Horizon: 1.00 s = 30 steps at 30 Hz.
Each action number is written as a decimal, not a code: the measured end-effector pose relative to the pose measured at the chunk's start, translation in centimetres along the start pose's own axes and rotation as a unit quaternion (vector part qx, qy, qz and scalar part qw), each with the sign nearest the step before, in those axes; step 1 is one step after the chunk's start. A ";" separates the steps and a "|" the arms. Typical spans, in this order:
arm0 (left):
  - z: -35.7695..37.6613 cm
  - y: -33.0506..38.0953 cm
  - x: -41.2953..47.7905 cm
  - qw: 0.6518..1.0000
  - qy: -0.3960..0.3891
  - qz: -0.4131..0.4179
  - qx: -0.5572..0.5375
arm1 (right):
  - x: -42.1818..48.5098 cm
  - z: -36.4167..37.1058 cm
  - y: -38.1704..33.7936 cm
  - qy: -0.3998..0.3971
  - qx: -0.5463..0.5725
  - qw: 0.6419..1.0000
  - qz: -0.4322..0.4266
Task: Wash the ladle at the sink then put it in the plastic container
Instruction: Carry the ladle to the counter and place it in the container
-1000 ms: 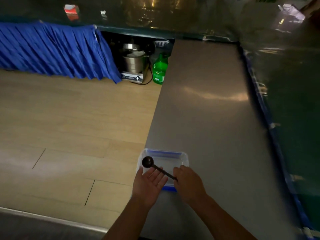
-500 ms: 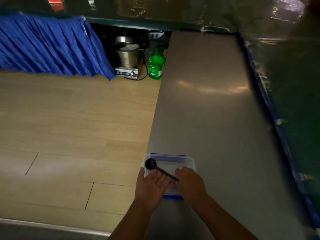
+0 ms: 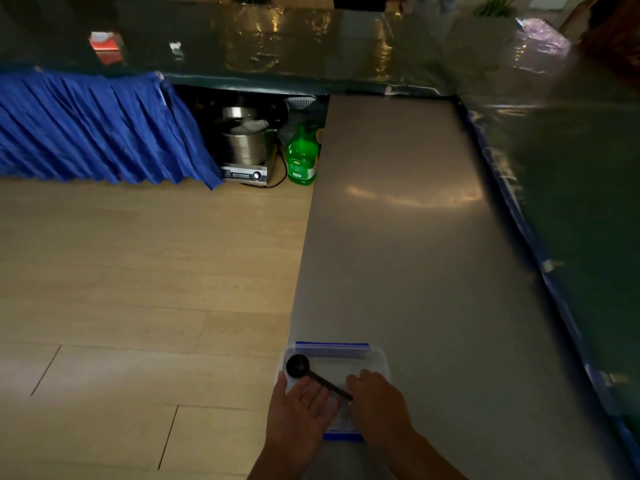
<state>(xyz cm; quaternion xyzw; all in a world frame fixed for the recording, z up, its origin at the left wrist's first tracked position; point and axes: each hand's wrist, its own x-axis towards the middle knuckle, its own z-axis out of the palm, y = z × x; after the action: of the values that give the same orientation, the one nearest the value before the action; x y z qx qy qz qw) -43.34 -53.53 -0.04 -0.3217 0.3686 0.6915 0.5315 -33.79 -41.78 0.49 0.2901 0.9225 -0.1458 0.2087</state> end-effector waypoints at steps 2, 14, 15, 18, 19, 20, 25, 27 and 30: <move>0.2 0.1 0.0 1.000 -0.001 0.000 0.010 | 0.0 0.1 0.1 0.006 0.003 1.000 0.004; 0.5 0.1 -0.1 1.000 -0.004 0.007 0.023 | -0.1 0.1 0.1 0.007 0.007 1.000 0.004; 0.5 0.0 -0.2 1.000 -0.004 0.008 0.024 | -0.1 0.1 0.1 0.007 0.006 1.000 0.004; 0.4 -0.1 -0.3 0.999 -0.004 0.012 0.033 | -0.3 0.0 0.0 0.010 0.008 1.000 0.008; 0.3 -0.2 -0.3 0.999 -0.003 0.013 0.034 | -0.3 0.0 0.0 0.012 0.011 1.000 0.007; 0.2 -0.2 -0.3 0.999 -0.003 0.013 0.034 | -0.4 0.0 0.0 0.014 0.013 1.000 0.007; -0.2 -0.7 -0.2 0.999 -0.008 0.014 0.033 | -0.7 0.2 0.2 0.012 0.023 1.000 0.011; -0.2 -0.8 -0.2 0.999 -0.012 0.017 0.025 | -0.9 0.3 0.4 0.009 0.027 0.999 0.015; -0.4 -1.0 -0.3 1.000 -0.018 0.018 0.018 | -1.1 0.5 0.4 0.013 0.033 0.999 0.023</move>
<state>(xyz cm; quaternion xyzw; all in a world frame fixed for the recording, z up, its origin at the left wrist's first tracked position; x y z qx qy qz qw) -42.27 -53.87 -0.20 -0.2927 0.3770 0.6999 0.5313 -32.58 -42.13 0.50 0.3202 0.9127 -0.1675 0.1906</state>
